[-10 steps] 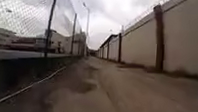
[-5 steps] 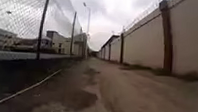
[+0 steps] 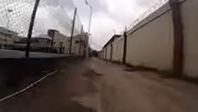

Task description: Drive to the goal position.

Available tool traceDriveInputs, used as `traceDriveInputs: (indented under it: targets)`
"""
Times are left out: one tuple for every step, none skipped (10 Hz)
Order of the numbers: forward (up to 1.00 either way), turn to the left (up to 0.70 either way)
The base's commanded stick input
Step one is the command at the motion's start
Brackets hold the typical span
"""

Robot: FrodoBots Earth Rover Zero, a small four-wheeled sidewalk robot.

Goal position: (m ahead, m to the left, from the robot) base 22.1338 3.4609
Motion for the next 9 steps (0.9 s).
traceDriveInputs:
  targets:
    - [1.0,0.0]
    - [1.0,0.0]
    - [1.0,0.0]
    - [1.0,0.0]
    - [1.0,0.0]
    - [1.0,0.0]
    - [1.0,0.0]
    - [1.0,0.0]
    - [1.0,0.0]
